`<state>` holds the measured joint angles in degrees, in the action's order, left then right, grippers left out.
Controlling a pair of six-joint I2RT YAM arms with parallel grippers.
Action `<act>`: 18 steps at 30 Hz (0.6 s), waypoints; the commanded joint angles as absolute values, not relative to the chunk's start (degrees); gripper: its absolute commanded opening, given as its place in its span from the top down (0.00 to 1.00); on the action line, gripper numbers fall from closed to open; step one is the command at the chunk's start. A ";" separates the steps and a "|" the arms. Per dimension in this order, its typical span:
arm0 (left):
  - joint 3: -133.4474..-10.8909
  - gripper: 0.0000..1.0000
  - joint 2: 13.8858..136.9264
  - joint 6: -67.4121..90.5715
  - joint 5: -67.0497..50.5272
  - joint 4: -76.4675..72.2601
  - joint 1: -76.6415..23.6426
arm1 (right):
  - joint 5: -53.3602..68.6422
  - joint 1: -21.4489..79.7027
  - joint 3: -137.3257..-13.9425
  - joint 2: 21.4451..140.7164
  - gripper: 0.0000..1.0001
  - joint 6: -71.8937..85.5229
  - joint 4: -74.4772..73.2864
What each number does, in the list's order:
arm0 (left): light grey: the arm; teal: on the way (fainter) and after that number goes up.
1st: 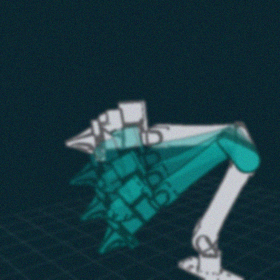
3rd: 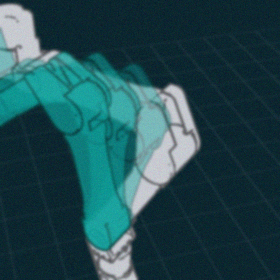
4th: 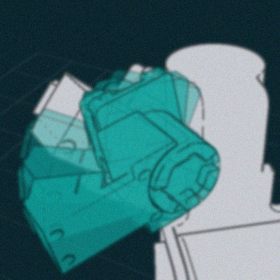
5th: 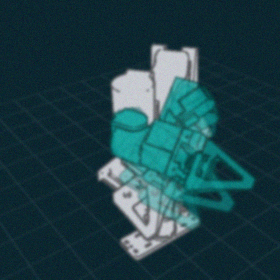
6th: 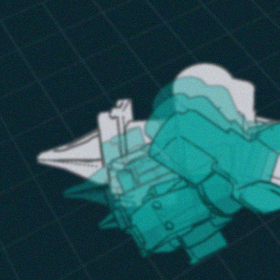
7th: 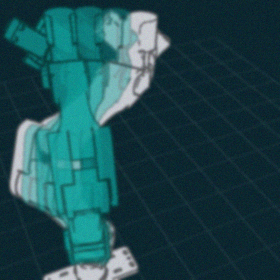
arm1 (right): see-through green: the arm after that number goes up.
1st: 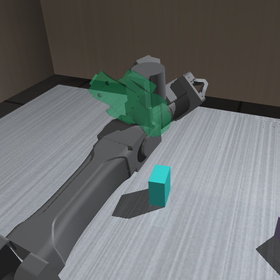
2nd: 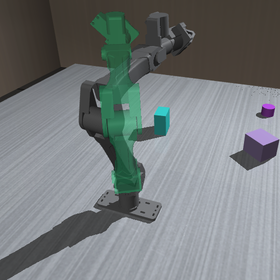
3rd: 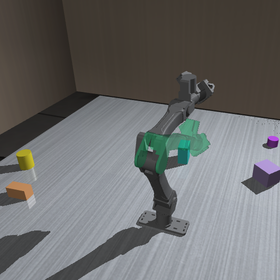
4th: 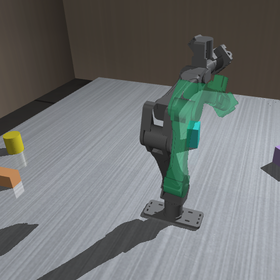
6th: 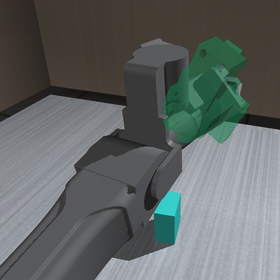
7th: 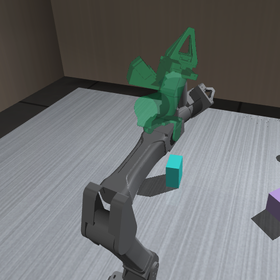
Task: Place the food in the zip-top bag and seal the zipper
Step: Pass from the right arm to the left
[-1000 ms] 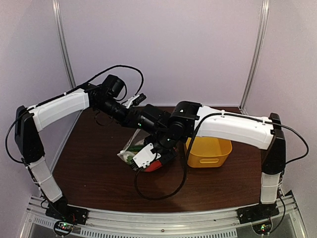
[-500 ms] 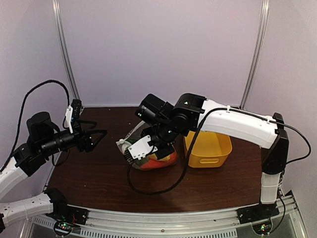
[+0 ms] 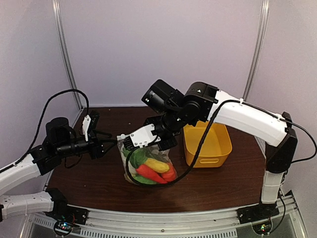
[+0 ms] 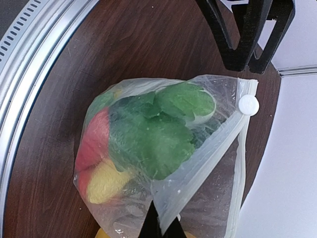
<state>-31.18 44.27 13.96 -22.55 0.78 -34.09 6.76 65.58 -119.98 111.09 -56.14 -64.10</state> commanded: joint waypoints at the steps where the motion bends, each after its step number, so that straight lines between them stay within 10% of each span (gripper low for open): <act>1: -30.83 0.46 45.87 13.45 -25.85 -5.41 -34.37 | 8.82 65.23 -117.87 107.77 1.00 -54.67 -64.42; 18: -31.24 0.67 52.05 13.17 -33.06 -5.58 -34.37 | 8.41 65.04 -116.99 107.76 1.00 -54.76 -63.60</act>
